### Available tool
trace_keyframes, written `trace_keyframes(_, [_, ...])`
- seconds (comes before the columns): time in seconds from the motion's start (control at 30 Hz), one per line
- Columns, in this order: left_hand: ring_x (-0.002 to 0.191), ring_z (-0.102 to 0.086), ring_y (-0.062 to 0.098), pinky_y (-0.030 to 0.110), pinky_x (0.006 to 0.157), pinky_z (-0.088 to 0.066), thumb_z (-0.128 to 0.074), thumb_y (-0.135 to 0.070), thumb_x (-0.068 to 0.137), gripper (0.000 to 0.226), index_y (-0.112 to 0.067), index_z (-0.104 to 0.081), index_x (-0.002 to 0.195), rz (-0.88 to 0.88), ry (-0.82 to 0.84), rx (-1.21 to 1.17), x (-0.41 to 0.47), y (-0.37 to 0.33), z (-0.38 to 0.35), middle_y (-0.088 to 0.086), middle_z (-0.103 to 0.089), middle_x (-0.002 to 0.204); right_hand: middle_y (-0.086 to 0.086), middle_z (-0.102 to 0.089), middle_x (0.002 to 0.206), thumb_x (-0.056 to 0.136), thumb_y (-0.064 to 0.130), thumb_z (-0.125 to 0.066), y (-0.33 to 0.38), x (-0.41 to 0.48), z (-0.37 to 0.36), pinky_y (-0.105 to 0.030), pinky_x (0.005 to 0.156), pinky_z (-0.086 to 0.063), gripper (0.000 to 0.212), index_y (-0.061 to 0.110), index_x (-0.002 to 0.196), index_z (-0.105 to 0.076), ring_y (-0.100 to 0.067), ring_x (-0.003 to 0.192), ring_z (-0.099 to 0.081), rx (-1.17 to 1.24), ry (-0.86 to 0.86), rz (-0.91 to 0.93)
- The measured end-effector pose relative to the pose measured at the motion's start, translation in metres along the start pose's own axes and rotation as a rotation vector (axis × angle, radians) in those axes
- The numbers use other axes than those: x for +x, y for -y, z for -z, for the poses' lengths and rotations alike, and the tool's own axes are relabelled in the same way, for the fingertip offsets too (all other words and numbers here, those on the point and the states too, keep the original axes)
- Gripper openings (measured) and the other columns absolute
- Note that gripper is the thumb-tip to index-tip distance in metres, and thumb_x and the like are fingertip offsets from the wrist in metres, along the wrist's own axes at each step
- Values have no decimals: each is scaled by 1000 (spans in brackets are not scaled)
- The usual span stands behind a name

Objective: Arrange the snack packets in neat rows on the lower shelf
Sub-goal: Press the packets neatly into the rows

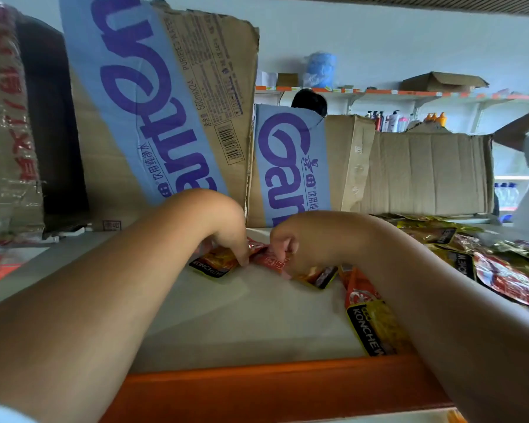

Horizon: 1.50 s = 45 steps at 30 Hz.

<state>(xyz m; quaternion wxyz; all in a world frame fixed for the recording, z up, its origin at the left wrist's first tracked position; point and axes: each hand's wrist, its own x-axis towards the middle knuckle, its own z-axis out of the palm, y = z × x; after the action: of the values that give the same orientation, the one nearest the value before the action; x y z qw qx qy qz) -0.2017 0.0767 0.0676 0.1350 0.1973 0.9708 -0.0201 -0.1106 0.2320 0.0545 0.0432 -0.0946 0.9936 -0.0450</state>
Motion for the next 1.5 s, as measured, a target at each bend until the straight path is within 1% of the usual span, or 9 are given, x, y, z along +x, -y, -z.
trace_keyframes(0.07, [99, -71, 26, 35, 80, -63, -85, -45, 80, 59, -16, -62, 127, -4, 0, 6, 0, 0, 0, 10, -66, 118, 17, -58, 108, 88, 27, -70, 3, -1, -1, -25, 74, -46, 20, 30, 106, -62, -9, 96, -56, 3, -8, 20])
trace_keyframes(0.23, [96, -70, 23, 32, 73, -63, -88, -42, 76, 59, -20, -63, 124, -17, 21, 12, 2, 3, 2, 6, -65, 113, 10, -63, 111, 83, 42, -75, -1, 2, -3, -35, 87, -52, 25, 32, 100, -59, -15, 100, -60, 7, -19, -40])
trace_keyframes(0.37, [100, -68, 25, 33, 72, -62, -88, -41, 77, 57, -19, -62, 124, -26, 41, 20, 6, 3, 2, 7, -65, 114, 10, -66, 110, 80, 39, -78, 1, -1, 1, -25, 64, -53, 26, 33, 95, -58, -11, 79, -61, 7, -8, -44])
trace_keyframes(0.5, [98, -71, 29, 40, 81, -63, -89, -40, 76, 60, -16, -62, 123, -16, 57, 12, 12, 3, 0, 12, -67, 114, 10, -64, 114, 70, 55, -81, 10, -6, 6, -40, 92, -53, 42, 37, 102, -60, -14, 100, -61, -19, 75, -63])
trace_keyframes(0.63, [93, -73, 29, 37, 73, -61, -88, -46, 73, 62, -15, -64, 120, -30, 39, 63, 14, 2, -1, 11, -69, 108, 9, -60, 111, 72, 41, -78, 18, -6, 6, -39, 86, -55, 32, 39, 94, -55, -15, 92, -59, -137, 113, -83])
trace_keyframes(0.8, [98, -70, 27, 38, 83, -62, -81, -40, 84, 47, -12, -61, 117, -64, 28, 60, 0, -7, 0, 8, -64, 101, 6, -59, 106, 75, 27, -77, 27, 5, 8, -44, 93, -54, 25, 35, 79, -54, -19, 98, -59, -270, 161, -110])
trace_keyframes(1.03, [99, -73, 26, 41, 88, -62, -85, -48, 77, 66, -20, -64, 132, -110, -38, 108, -19, 9, -4, 6, -70, 117, 6, -61, 115, 84, 21, -68, 43, -5, 13, -31, 84, -54, 21, 36, 80, -54, -13, 92, -59, -377, 208, -155])
trace_keyframes(1.2, [96, -67, 20, 39, 89, -58, -81, -50, 78, 37, -29, -69, 105, -278, -196, 53, -51, 47, -22, -4, -70, 104, 9, -63, 104, 83, 29, -69, 60, -18, 3, -30, 72, -51, 14, 36, 93, -62, -12, 87, -61, -236, 90, -184])
trace_keyframes(1.5, [89, -60, 4, 28, 78, -51, -81, -47, 79, 27, -36, -68, 101, -299, -292, -236, -123, 197, -69, -20, -63, 96, 7, -60, 95, 87, 36, -66, 168, -16, -31, -28, 63, -43, 21, 28, 106, -61, -10, 81, -56, -137, -126, -283])
